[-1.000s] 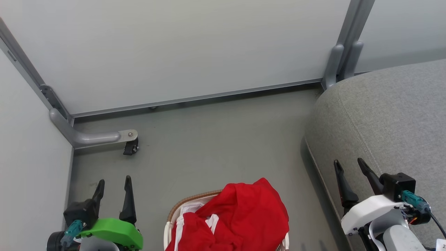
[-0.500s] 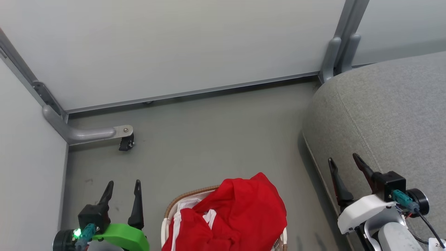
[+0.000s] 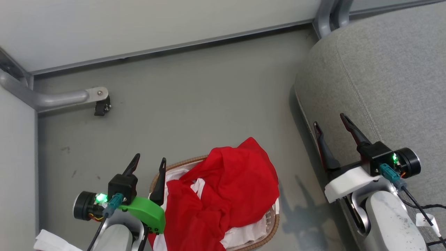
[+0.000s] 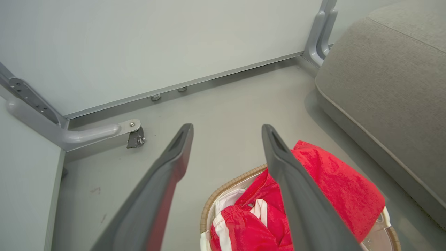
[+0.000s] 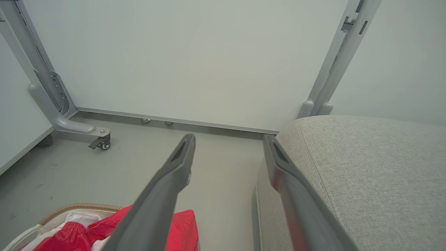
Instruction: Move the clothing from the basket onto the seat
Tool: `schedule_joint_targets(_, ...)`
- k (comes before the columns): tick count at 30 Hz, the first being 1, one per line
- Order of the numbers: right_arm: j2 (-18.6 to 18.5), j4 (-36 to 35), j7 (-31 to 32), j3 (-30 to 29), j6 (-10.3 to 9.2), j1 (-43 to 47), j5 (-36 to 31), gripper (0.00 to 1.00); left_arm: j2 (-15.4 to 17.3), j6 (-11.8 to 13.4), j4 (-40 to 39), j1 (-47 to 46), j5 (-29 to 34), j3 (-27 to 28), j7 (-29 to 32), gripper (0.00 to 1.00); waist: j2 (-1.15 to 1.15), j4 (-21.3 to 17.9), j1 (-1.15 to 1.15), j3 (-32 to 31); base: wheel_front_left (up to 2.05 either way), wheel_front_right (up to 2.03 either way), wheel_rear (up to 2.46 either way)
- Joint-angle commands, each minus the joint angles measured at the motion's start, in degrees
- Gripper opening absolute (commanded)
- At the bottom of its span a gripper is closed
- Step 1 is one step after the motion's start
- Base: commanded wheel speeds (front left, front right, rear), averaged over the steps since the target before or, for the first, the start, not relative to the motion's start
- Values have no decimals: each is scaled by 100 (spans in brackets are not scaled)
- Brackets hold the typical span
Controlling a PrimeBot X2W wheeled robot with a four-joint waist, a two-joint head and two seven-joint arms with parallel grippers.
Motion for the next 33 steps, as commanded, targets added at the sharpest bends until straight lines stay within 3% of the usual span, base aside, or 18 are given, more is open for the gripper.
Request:
schedule_joint_targets(1, 21, -45, -49, 27, -4, -145, -146, 100, 121, -20, 96, -235, -25, -167, -61, 100, 0, -325, -1, 710, 0, 0, 0)
schedule_joint_targets(12, 128, -156, -51, 302, -4, -557, 102, 100, 492, -21, 785, -1134, -755, -1489, -39, 100, 0, -724, -1, 1701, 0, 0, 0)
schedule_joint_targets(23, 147, -565, -45, 503, -5, -948, 327, 100, 795, -21, 2048, -1841, -1098, -2511, -36, 100, 0, -1073, -1, 2569, 0, 0, 0)
schedule_joint_targets(33, 144, -801, -44, 737, -5, -1173, 492, 100, 707, -21, 3500, -2482, -1318, -3446, 317, 100, 0, -1351, -1, 3075, 0, 0, 0)
